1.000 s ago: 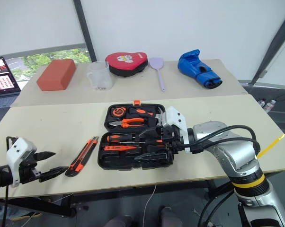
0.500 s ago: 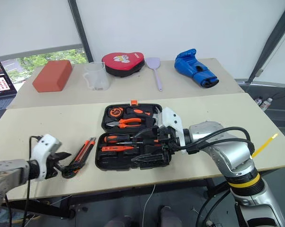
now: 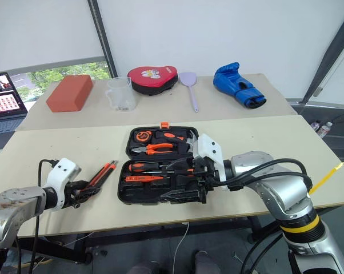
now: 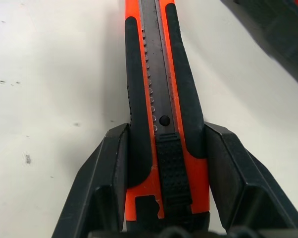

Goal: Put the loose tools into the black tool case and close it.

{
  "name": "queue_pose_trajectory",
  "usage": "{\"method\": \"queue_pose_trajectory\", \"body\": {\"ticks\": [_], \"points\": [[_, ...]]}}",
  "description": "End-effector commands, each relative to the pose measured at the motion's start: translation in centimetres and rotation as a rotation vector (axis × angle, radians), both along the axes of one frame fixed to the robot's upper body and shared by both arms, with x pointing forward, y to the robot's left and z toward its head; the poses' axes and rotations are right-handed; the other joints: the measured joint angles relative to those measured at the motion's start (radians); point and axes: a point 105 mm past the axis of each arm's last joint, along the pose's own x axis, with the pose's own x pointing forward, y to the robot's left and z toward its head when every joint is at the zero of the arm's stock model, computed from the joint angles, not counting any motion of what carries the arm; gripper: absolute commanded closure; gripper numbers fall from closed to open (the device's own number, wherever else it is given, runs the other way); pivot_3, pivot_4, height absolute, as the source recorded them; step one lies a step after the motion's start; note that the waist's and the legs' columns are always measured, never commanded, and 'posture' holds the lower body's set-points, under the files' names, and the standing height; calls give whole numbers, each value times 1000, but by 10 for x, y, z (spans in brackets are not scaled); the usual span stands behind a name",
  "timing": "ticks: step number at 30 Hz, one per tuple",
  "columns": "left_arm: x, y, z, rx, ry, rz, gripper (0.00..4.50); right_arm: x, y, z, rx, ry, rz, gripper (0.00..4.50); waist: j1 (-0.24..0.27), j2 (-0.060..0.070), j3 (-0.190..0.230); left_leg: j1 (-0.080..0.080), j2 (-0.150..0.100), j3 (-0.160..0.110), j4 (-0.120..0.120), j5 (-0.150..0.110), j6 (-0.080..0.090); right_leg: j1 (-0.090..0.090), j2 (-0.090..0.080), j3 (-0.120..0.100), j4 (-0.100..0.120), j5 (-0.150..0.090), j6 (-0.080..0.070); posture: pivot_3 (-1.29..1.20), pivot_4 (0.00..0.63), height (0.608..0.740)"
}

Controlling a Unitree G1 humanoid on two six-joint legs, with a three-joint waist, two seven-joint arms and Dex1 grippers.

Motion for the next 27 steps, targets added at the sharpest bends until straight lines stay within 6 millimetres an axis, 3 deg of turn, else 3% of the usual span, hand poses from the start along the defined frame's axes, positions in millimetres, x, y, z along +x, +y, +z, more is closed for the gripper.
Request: {"method": "queue_pose_trajectory", "body": {"ticks": [1,3,6,11,18,23,26,27], "points": [[8,-27,84,-63,-257,-326,2743,-7,-9,6,-11,-13,7,0,4,-4,2,-1,0,0,0,0,0,-1,0,-1,0,0,0,0,150,740],[-4,-49,92,-98,-223,-523,2743,-7,-13,2,-28,-10,3,0,3,-5,2,-3,0,0,1,0,0,-3,0,-1,0,0,0,0,150,740],[-18,-71,83,-87,-108,-748,2743,-6,-16,-4,-55,-36,-18,0,-6,-2,2,-3,-2,0,0,0,0,-2,-1,-2,0,0,0,0,150,740],[-11,-107,57,16,-5,-1002,2743,-3,-16,-7,-44,-43,-66,0,-9,-3,2,-3,-1,2,-4,0,0,-2,-1,-2,-4,0,-1,0,150,740],[-4,-128,43,102,81,-1180,2743,-11,-18,-9,-38,-46,-96,0,-5,-3,2,-3,0,1,-3,0,0,-2,-1,-1,-7,0,-2,0,150,740],[5,-128,32,201,105,-1207,2743,-13,-20,-10,-33,-44,-122,0,-6,-3,2,-4,0,1,-3,1,1,-3,-1,-1,-7,0,-2,0,150,740],[15,-140,34,177,90,-1193,2743,-14,-21,-12,-31,-38,-135,0,1,-3,2,-6,0,1,-1,1,1,-4,-1,-2,-7,0,-2,0,150,740],[17,-143,36,163,87,-1191,2243,-14,-21,-13,-32,-37,-139,0,4,-3,2,-6,0,0,-1,1,1,-3,-1,-2,-7,1,-2,0,150,740]]}}
